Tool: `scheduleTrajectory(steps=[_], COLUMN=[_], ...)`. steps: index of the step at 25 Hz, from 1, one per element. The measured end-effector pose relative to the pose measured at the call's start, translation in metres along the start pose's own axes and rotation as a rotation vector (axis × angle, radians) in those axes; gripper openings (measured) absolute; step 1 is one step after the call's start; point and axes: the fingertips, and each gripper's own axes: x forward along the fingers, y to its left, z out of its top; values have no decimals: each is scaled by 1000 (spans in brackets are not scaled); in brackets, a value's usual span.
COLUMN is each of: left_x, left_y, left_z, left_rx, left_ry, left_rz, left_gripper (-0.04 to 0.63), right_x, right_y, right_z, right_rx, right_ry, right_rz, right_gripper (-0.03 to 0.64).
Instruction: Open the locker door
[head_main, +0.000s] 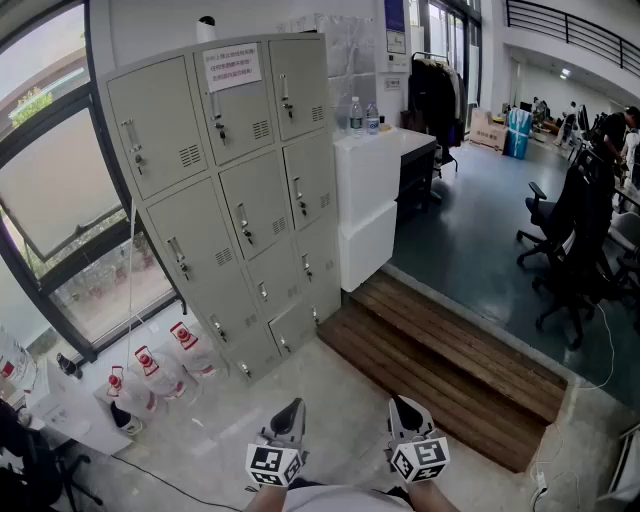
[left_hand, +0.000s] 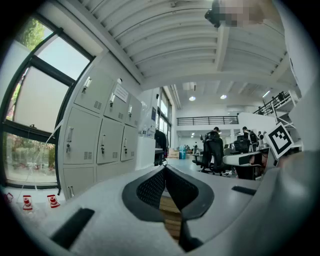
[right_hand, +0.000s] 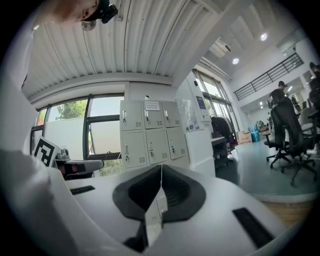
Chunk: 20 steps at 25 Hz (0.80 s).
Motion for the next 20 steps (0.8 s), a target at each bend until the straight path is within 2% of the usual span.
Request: scheduleTrajectory(steps=[14,20], left_x=[-5,-9], left_y=[1,5], left_z=[2,-1], left_rx=[3,6], left_ry=[3,3], left_rz=[0,8], left_gripper=[9,9], right_x=[-3,1], right_y=[8,22], right_z=[0,-2], right_rx=[1,-31], right_ry=[-1,3], right_rz=[9,65], right_gripper=[14,14])
